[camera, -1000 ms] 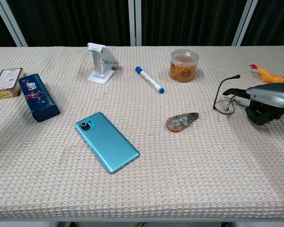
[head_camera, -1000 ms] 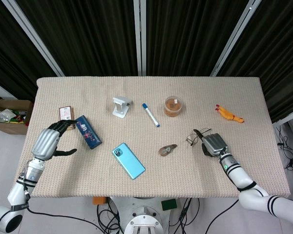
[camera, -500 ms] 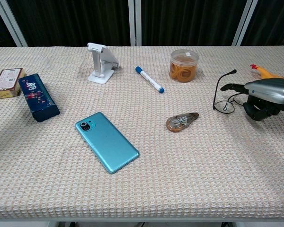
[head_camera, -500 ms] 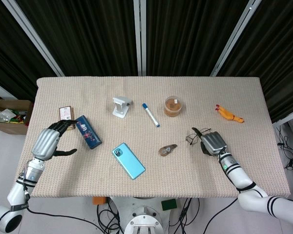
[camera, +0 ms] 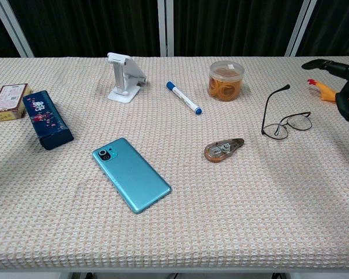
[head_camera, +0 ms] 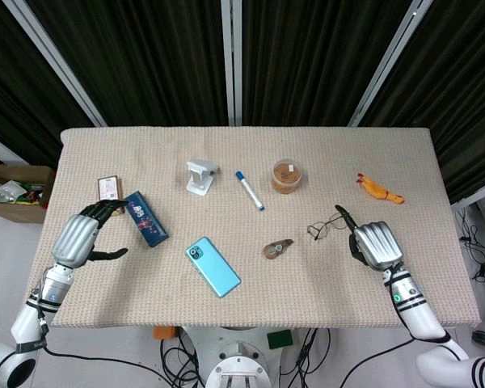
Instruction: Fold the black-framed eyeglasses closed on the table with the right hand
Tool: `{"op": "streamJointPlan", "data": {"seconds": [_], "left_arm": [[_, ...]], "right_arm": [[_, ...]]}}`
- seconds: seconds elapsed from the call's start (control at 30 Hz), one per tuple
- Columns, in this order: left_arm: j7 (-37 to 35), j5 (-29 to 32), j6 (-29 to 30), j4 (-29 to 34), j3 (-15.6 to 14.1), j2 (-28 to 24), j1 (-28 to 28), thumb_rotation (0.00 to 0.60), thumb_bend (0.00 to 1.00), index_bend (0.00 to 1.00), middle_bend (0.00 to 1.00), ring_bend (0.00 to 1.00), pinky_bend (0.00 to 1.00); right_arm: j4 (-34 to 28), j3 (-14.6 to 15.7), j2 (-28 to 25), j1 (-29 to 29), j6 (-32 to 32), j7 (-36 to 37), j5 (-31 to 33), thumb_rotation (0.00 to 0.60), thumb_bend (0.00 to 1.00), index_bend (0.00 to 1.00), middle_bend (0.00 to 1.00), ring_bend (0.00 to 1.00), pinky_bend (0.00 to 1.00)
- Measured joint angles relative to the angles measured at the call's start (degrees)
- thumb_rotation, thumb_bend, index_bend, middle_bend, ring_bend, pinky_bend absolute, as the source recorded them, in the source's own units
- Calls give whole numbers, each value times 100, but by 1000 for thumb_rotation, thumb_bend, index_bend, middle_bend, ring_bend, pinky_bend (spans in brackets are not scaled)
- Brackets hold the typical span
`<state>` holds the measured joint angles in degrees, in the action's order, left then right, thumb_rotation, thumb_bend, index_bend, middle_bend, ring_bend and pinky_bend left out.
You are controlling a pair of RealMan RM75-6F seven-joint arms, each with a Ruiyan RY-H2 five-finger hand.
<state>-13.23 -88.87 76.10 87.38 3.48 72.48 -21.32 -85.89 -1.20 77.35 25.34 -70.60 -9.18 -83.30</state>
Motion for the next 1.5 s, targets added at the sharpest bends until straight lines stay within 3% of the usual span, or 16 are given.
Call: {"op": "streamJointPlan", "data": {"seconds": [0.17, 0.33, 0.5, 0.7, 1.03, 1.5], "left_arm": [[36, -22, 49, 31, -10, 18, 21, 596, 53, 175, 207, 196, 269], [77, -39, 105, 86, -15, -3, 53, 595, 54, 174, 207, 196, 269], [61, 8, 109, 100, -4, -49, 75, 593, 53, 175, 207, 196, 269], [-29, 24, 91, 39, 1, -71, 79, 592, 54, 174, 207, 196, 269], [-140, -6, 148, -16, 0, -98, 114, 589, 54, 174, 207, 196, 269], [-7, -15, 75, 54, 8, -65, 67, 592, 54, 173, 207, 196, 269]], "right_arm": [[-418, 256, -170, -164, -321, -125, -735, 600, 807, 0, 896, 807, 780], [-622, 344, -149, -26, 128, -427, -854, 600, 807, 0, 896, 807, 780], [-725, 270, 29, 249, 818, -849, -609, 600, 806, 0, 896, 808, 780], [-757, 7, 265, 488, 1186, -1304, -107, 600, 794, 0, 896, 808, 780], [-662, -179, 414, 535, 1223, -1577, 389, 600, 791, 0, 896, 808, 780], [-354, -273, 308, 495, 1261, -1114, 718, 600, 783, 0, 896, 808, 780]]}}
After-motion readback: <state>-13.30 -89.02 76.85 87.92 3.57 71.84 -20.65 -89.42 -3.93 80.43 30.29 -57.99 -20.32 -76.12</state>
